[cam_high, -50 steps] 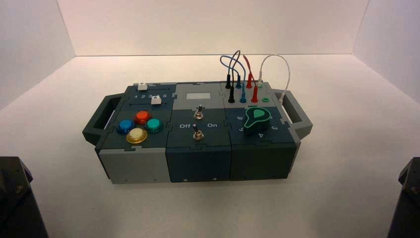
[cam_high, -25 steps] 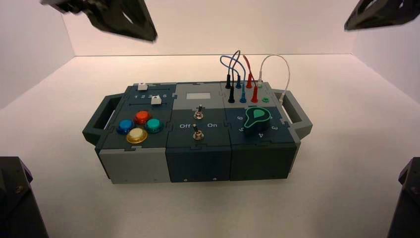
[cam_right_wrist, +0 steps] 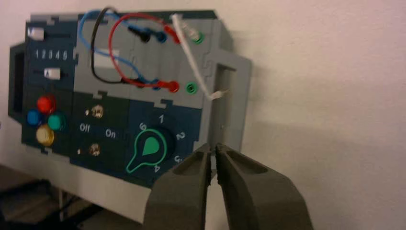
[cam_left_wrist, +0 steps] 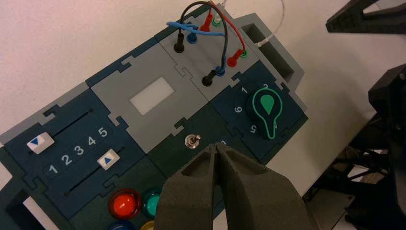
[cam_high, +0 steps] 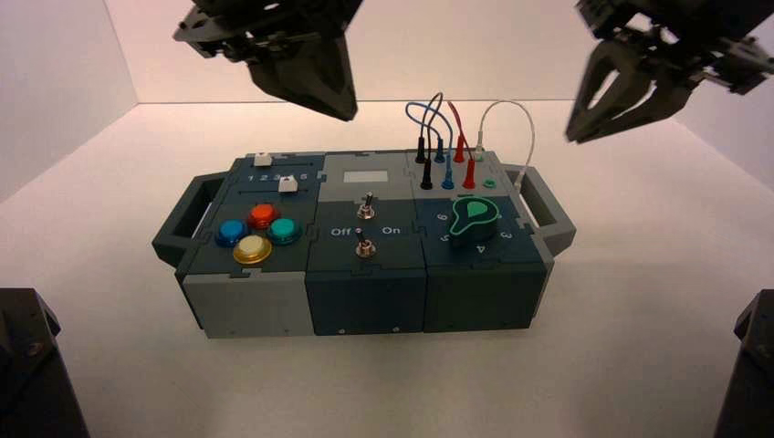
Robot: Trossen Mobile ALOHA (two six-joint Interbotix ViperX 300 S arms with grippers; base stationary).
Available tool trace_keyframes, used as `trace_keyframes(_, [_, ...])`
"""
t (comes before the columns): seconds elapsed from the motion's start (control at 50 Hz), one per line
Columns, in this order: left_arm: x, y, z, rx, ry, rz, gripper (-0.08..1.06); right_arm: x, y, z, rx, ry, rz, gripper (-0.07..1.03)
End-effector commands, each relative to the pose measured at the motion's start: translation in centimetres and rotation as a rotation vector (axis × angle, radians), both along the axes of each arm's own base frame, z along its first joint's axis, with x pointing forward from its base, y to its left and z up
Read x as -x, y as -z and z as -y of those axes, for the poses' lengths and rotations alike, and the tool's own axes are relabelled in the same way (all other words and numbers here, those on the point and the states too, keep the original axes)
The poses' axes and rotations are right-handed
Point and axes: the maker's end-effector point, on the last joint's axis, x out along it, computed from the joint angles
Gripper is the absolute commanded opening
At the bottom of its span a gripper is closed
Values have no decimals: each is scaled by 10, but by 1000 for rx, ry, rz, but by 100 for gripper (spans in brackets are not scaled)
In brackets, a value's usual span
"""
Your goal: Insert the white wire.
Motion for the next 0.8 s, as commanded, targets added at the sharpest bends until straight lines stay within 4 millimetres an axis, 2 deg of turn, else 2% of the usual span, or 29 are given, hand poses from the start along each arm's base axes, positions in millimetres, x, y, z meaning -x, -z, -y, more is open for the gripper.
trace_keyframes(0.02, [-2, -9, 14, 33, 7, 4, -3, -7, -7, -8, -7, -18, 5, 46])
trace_keyframes(0.14, [2, -6, 20, 33, 19, -7, -3, -7, 1, -8, 6, -21, -18, 56])
trace_keyframes(0.3, [3, -3, 24, 32, 26, -9, -3, -13, 6, -8, 15, -15, -20, 56])
trace_keyframes(0.44, [4, -1, 23, 27, 26, -13, -3, -18, 8, -9, 15, -7, -4, 47])
trace_keyframes(0.8, [5, -1, 23, 28, 28, -12, -3, -33, 17, -16, 31, -8, -31, 47])
